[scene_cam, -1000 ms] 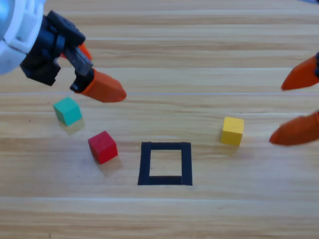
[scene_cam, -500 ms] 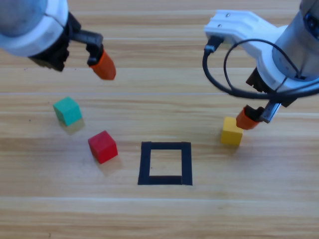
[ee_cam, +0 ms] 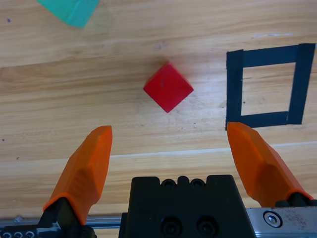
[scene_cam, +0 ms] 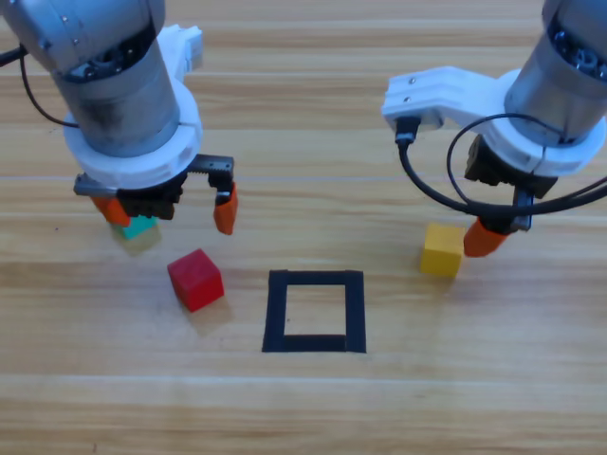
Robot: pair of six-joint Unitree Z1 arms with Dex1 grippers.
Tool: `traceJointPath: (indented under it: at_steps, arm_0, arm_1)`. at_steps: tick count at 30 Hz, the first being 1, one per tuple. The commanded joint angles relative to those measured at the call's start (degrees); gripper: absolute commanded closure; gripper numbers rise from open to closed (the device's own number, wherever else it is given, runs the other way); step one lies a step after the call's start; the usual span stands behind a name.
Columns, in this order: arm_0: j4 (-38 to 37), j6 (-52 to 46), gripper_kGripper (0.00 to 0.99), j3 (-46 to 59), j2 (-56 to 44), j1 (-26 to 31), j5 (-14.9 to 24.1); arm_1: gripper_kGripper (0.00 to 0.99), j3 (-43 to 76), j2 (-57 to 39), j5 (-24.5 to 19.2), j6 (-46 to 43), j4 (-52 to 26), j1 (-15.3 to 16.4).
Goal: Stack the blocks in the rectangular block: red at the bottom, yellow in the middle, green on top
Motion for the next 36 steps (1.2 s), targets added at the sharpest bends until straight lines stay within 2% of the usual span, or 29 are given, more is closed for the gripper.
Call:
traceJointPath:
  at_steps: [1, 5, 7, 14, 18, 24, 26, 31, 33, 36]
  arm_0:
    - [-6.1, 7.8, 0.0, 6.3, 0.3, -1.0, -4.3]
    - [-15.2, 19.8, 0.017, 18.1, -7.4, 0.7, -10.4]
    - [-15.3, 25.1, 0.017, 19.4, -8.6, 2.4, -11.3]
    - [-14.0, 33.6, 0.057, 17.7, -6.7, 3.5, -10.2]
    - [-13.6, 35.3, 0.056, 17.1, -5.6, 3.5, -8.5]
    - [-13.2, 37.8, 0.057, 12.2, 2.8, 3.5, -5.8]
    - [-13.2, 38.1, 0.056, 11.2, 5.6, 3.4, -4.3]
    - [-13.3, 39.5, 0.054, 10.0, 9.3, 3.4, -3.4]
    - [-13.3, 39.9, 0.056, 9.5, 10.0, 3.4, -3.3]
    - [-13.3, 40.6, 0.057, 9.0, 10.4, 3.5, -3.2]
  arm_1:
    - [0.004, -0.7, 7.4, 1.0, -2.2, 0.5, -2.3]
    - [0.004, -1.0, 9.3, 1.1, -2.7, 0.6, -2.3]
    - [0.004, -1.3, 9.7, 1.4, -3.0, 0.5, -2.3]
    - [0.005, -4.0, 12.2, 2.3, -3.4, 0.6, -2.3]
    - [0.007, -5.8, 14.2, 2.3, -3.5, 0.6, -2.3]
    - [0.028, -8.1, 16.3, 2.1, -3.6, 1.7, -2.3]
    - [0.057, -8.9, 17.2, 2.0, -3.6, 2.1, -2.3]
    - [0.174, -9.9, 18.7, 1.6, -3.6, 2.3, -2.3]
    - [0.189, -10.3, 19.3, 0.2, -3.6, 2.6, -2.2]
    - [0.481, -12.0, 20.4, 0.2, -3.5, 4.9, -2.2]
